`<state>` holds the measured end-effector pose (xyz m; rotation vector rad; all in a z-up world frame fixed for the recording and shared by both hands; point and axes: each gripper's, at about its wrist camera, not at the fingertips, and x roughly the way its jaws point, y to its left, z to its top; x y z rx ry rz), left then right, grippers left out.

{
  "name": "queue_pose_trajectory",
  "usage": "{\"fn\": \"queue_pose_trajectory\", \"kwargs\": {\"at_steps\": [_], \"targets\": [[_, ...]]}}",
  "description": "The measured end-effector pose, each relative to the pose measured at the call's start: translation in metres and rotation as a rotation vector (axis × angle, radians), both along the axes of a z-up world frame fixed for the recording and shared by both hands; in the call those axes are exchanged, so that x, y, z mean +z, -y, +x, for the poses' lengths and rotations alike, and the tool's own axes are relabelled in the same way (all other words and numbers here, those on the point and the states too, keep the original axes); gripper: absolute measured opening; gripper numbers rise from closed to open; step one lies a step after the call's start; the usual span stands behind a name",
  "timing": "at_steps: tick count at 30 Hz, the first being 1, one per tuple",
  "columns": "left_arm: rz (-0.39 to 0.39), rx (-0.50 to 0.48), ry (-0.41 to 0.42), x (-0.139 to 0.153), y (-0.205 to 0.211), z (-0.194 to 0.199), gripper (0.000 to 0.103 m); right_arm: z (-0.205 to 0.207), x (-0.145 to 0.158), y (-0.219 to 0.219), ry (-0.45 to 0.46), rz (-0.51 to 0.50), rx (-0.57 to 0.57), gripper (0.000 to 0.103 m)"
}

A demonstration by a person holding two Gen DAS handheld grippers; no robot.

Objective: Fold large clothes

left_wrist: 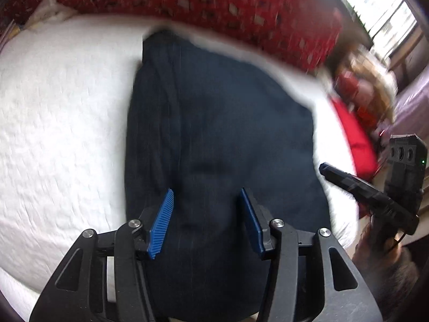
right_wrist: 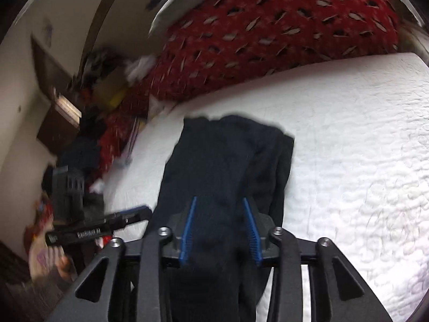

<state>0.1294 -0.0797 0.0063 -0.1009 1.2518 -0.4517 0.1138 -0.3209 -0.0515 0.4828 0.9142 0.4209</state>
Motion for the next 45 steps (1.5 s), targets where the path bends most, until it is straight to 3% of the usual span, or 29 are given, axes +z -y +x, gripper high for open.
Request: {"fn": "queue_pose_trajectory", "kwargs": {"at_steps": [3, 4, 7, 9, 12, 15, 17, 19, 21, 24, 29, 33, 37, 41, 45], "targets": [[0.075, -0.031, 0.013, 0.003, 0.007, -0.009, 0.05, 0.0, -0.046, -0.03, -0.163, -0.257, 0.076, 0.035], [0.07, -0.032, 0.018, 0.01, 0.006, -0.012, 0.05, -0.006, -0.048, -0.029, -0.161, -0.266, 0.051, 0.036], [0.024, -0.049, 0.047, 0.03, 0.0, -0.033, 0.05, -0.022, -0.023, -0.016, -0.142, -0.167, -0.001, 0.037], [0.046, -0.053, 0.057, 0.026, -0.001, -0.049, 0.055, -0.046, -0.001, -0.012, -0.064, -0.141, 0.003, 0.039], [0.097, -0.059, 0.061, 0.006, 0.006, -0.055, 0.056, -0.07, -0.004, -0.024, -0.045, -0.253, 0.042, 0.04], [0.132, -0.052, 0.063, 0.011, 0.013, -0.06, 0.056, -0.075, -0.052, -0.036, -0.213, -0.408, 0.073, 0.039], [0.092, -0.058, 0.078, 0.023, 0.014, -0.069, 0.056, -0.082, -0.053, -0.03, -0.249, -0.372, 0.02, 0.039], [0.071, -0.066, 0.112, 0.034, 0.016, -0.079, 0.056, -0.091, -0.031, -0.024, -0.196, -0.305, -0.021, 0.04], [0.093, -0.06, 0.127, 0.034, 0.019, -0.081, 0.056, -0.095, -0.008, -0.025, -0.111, -0.328, -0.059, 0.041], [0.109, -0.035, 0.104, 0.03, 0.019, -0.082, 0.056, -0.09, 0.009, -0.031, -0.045, -0.365, -0.087, 0.058], [0.114, -0.003, 0.115, 0.034, 0.014, -0.081, 0.056, -0.068, -0.03, -0.048, -0.151, -0.455, -0.047, 0.056], [0.134, 0.011, 0.136, 0.031, 0.01, -0.072, 0.056, -0.07, 0.006, -0.041, -0.057, -0.391, -0.13, 0.057], [0.139, 0.017, 0.112, 0.019, 0.013, -0.061, 0.056, -0.054, 0.03, -0.039, 0.027, -0.347, -0.128, 0.056], [0.14, 0.005, 0.114, 0.012, 0.016, -0.055, 0.058, -0.013, 0.007, -0.045, -0.024, -0.334, -0.131, 0.053], [0.137, 0.006, 0.107, 0.0, 0.015, -0.05, 0.07, 0.029, -0.055, -0.038, -0.225, -0.331, -0.134, 0.058]]}}
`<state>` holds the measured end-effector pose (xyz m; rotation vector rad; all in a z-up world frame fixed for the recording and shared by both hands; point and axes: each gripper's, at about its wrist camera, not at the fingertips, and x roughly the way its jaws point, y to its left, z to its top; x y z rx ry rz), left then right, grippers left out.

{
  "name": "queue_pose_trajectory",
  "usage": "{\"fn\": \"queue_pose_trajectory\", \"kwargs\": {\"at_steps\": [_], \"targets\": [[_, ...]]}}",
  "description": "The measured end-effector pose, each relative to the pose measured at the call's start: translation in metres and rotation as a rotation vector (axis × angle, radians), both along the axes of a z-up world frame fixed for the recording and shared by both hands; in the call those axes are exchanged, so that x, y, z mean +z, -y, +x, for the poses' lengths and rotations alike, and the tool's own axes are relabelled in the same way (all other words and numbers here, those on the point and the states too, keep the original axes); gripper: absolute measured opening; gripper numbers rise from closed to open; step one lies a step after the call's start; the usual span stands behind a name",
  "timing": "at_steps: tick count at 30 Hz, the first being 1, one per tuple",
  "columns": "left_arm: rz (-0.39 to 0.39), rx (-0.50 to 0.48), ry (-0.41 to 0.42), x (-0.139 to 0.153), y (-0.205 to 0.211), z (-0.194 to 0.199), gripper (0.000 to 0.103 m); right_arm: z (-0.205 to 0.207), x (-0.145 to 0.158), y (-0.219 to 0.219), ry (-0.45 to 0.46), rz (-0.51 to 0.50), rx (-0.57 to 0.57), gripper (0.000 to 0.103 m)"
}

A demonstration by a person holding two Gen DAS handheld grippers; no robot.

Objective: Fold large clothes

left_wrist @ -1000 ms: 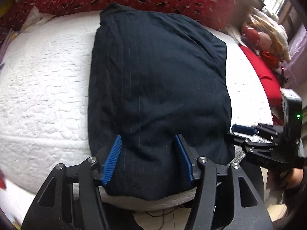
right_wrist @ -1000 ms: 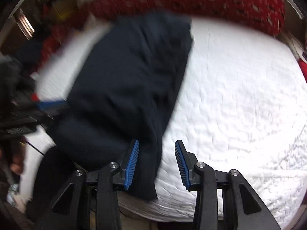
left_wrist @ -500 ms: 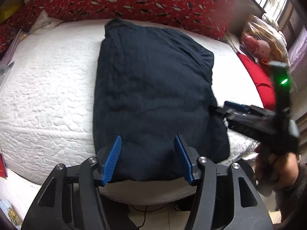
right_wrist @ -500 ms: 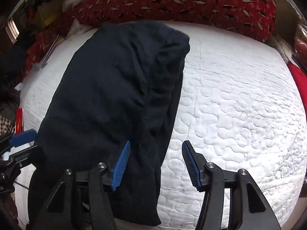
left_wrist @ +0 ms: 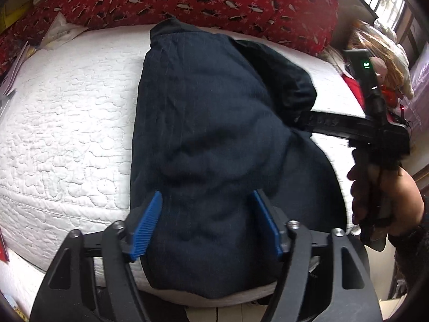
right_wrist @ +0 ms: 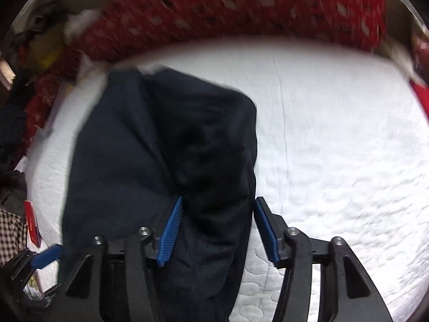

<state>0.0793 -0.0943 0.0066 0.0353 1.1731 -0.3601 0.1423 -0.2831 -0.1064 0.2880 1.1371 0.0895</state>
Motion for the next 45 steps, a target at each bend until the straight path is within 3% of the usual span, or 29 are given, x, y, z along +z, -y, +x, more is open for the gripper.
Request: {"fn": "queue_pose_trajectory", "kwargs": {"at_steps": [2, 4, 7, 10, 15, 18, 21, 24, 27, 28, 29, 31, 35, 37, 41, 43, 45], "targets": [[-0.031, 0.001, -0.019, 0.0, -0.005, 0.001, 0.07, 0.0, -0.005, 0.013, 0.013, 0.082, -0.049, 0.059], [-0.102, 0.002, -0.016, 0.012, -0.014, 0.003, 0.07, -0.003, 0.003, 0.017, 0.01, 0.083, -0.051, 0.058], [-0.175, 0.038, 0.058, 0.034, -0.026, 0.015, 0.07, -0.023, 0.03, 0.02, 0.092, 0.074, -0.037, 0.057], [-0.154, 0.07, 0.076, 0.034, -0.025, 0.036, 0.07, -0.053, 0.055, 0.019, 0.182, 0.094, 0.001, 0.058], [-0.145, 0.094, 0.009, 0.015, -0.018, 0.06, 0.07, -0.08, 0.047, 0.005, 0.179, 0.064, 0.041, 0.053], [-0.134, 0.083, 0.017, 0.014, -0.008, 0.07, 0.07, -0.067, 0.058, 0.018, 0.207, 0.076, 0.001, 0.052], [-0.118, 0.078, 0.018, 0.006, 0.0, 0.082, 0.07, -0.042, 0.064, 0.026, 0.239, 0.135, -0.018, 0.037], [-0.083, 0.091, 0.018, -0.012, 0.007, 0.095, 0.07, -0.015, 0.05, 0.026, 0.226, 0.181, -0.037, 0.021], [-0.033, 0.063, 0.019, -0.024, 0.017, 0.1, 0.072, 0.013, 0.009, 0.013, 0.087, 0.012, -0.018, 0.0], [-0.011, 0.042, 0.03, -0.021, 0.02, 0.099, 0.072, 0.018, -0.003, 0.009, 0.044, -0.026, 0.005, 0.0], [0.003, 0.002, 0.034, -0.014, 0.021, 0.097, 0.072, 0.017, -0.003, 0.007, 0.071, -0.047, 0.016, 0.0], [-0.015, -0.033, 0.045, 0.003, 0.012, 0.087, 0.072, 0.01, 0.014, 0.006, 0.091, -0.072, 0.017, 0.003], [-0.109, -0.051, 0.088, 0.032, -0.02, 0.047, 0.072, -0.038, 0.05, 0.013, 0.177, 0.16, 0.087, 0.011], [-0.105, -0.055, 0.059, 0.023, -0.024, 0.028, 0.072, -0.065, 0.053, 0.005, 0.186, 0.188, 0.147, 0.032], [-0.006, -0.029, -0.055, -0.016, -0.017, 0.013, 0.072, -0.087, 0.008, -0.022, 0.092, 0.01, 0.196, 0.046], [-0.05, 0.007, -0.047, -0.003, -0.023, 0.004, 0.072, -0.091, 0.014, -0.015, 0.079, 0.029, 0.111, 0.053], [-0.057, 0.023, -0.038, 0.007, -0.026, -0.001, 0.072, -0.098, 0.028, -0.013, 0.046, -0.022, 0.069, 0.057]]}}
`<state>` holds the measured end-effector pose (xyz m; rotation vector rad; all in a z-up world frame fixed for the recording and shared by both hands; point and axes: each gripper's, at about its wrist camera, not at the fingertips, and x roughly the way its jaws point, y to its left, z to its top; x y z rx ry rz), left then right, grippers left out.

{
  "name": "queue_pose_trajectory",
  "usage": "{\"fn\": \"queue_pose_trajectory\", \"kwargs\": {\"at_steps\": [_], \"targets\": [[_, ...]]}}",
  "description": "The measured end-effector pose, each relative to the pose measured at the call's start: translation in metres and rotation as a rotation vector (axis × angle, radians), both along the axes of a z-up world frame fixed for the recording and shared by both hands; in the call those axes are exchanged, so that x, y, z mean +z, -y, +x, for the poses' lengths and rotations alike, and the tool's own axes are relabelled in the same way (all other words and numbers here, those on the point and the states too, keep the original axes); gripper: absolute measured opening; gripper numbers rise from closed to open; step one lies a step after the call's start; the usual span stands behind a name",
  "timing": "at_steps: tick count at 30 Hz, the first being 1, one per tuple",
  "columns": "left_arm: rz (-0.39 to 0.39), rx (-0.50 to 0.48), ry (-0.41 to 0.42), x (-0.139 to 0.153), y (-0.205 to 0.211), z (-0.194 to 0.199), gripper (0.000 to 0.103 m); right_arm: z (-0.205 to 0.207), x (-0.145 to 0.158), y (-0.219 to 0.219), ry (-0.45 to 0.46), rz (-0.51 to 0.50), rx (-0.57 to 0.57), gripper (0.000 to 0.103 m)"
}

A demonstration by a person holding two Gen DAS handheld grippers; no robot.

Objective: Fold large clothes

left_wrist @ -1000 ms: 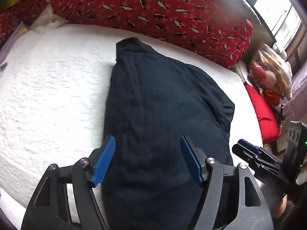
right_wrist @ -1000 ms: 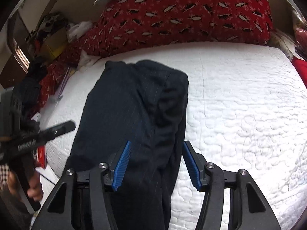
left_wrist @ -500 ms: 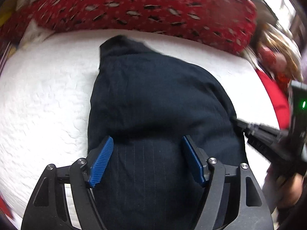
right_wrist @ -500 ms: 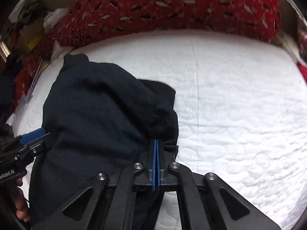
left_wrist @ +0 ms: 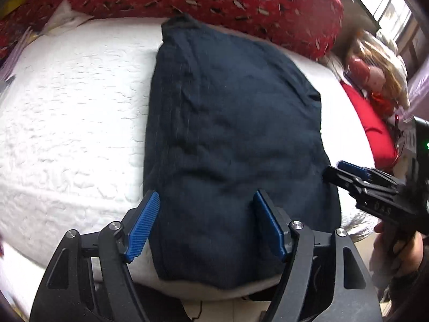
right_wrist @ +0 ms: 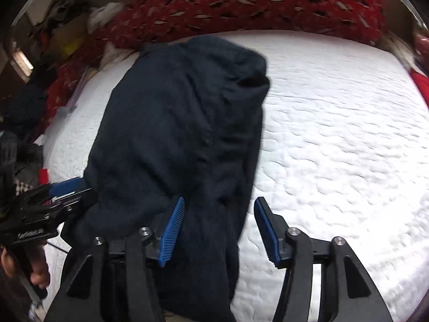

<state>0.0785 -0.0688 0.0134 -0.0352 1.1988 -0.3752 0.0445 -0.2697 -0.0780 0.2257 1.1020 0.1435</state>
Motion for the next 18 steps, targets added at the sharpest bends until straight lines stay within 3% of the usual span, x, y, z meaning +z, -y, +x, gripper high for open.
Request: {"fn": "queue_pose_trajectory", "kwargs": {"at_steps": [2, 3, 4, 11, 15, 18], "targets": [[-0.014, 0.018, 0.026, 0.01, -0.003, -0.011, 0.072, -0.015, 0.018, -0.003, 0.013, -0.117, -0.017, 0.078], [-0.009, 0.03, 0.044, 0.013, -0.003, -0.017, 0.072, -0.021, 0.024, -0.004, 0.017, -0.172, -0.036, 0.094], [-0.004, 0.037, 0.056, 0.014, -0.003, -0.022, 0.072, -0.032, 0.031, -0.007, 0.025, -0.236, -0.058, 0.098], [0.108, 0.074, 0.11, 0.006, -0.001, -0.057, 0.072, -0.092, 0.05, -0.02, 0.161, -0.34, -0.063, 0.099], [0.142, 0.084, 0.178, 0.012, -0.002, -0.075, 0.073, -0.108, 0.053, -0.021, 0.191, -0.338, -0.083, 0.099], [0.183, 0.082, 0.185, 0.012, -0.001, -0.084, 0.073, -0.114, 0.061, -0.02, 0.212, -0.318, -0.089, 0.101]]}}
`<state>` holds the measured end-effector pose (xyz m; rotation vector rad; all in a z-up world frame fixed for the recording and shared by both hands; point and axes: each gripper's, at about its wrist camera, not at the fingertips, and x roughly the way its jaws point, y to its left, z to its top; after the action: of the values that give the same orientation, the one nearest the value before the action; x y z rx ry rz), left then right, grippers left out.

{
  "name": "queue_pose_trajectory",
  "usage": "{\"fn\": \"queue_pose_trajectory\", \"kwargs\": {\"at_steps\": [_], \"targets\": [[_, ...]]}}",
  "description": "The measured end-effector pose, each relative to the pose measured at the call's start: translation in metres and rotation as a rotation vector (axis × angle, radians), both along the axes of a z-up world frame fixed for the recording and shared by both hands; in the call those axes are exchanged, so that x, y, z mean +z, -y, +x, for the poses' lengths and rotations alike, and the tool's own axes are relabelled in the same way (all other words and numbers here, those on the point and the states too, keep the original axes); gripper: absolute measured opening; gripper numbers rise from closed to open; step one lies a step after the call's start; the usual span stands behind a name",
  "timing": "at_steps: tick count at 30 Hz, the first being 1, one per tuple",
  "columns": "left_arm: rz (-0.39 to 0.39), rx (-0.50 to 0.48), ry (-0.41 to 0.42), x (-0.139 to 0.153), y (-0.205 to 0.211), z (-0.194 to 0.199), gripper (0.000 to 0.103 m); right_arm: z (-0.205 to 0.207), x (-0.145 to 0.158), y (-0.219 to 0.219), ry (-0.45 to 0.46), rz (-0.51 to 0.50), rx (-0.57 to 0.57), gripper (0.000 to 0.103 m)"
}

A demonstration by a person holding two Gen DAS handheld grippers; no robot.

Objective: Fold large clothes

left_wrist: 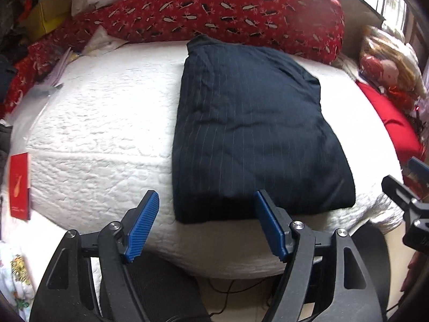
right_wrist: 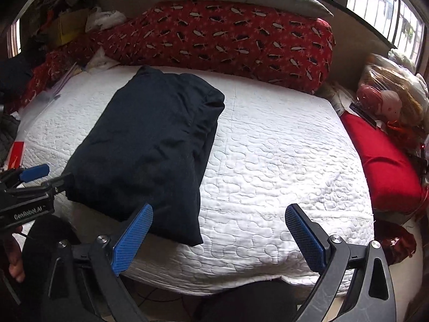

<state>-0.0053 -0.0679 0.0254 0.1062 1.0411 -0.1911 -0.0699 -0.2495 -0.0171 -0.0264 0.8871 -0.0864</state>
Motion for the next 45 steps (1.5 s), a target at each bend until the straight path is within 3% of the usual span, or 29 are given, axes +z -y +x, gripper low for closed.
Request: {"fn": "queue_pose_trajectory", "kwargs": {"at_steps": [17, 27, 45], "targets": [[0.069, -0.016, 0.027, 0.003, 0.019, -0.031, 0.073, -0.025, -0.011, 0.001, -0.018, 0.101, -0.028, 0.101], [0.069, 0.01, 0.09, 0.013, 0.018, -0.039, 0.073, -0.031, -0.005, 0.004, 0.02, 0.042, -0.044, 0.101], [0.123, 0.029, 0.122, 0.018, 0.018, -0.036, 0.076, -0.03, -0.011, 0.007, 0.013, 0.072, -0.053, 0.101]]}}
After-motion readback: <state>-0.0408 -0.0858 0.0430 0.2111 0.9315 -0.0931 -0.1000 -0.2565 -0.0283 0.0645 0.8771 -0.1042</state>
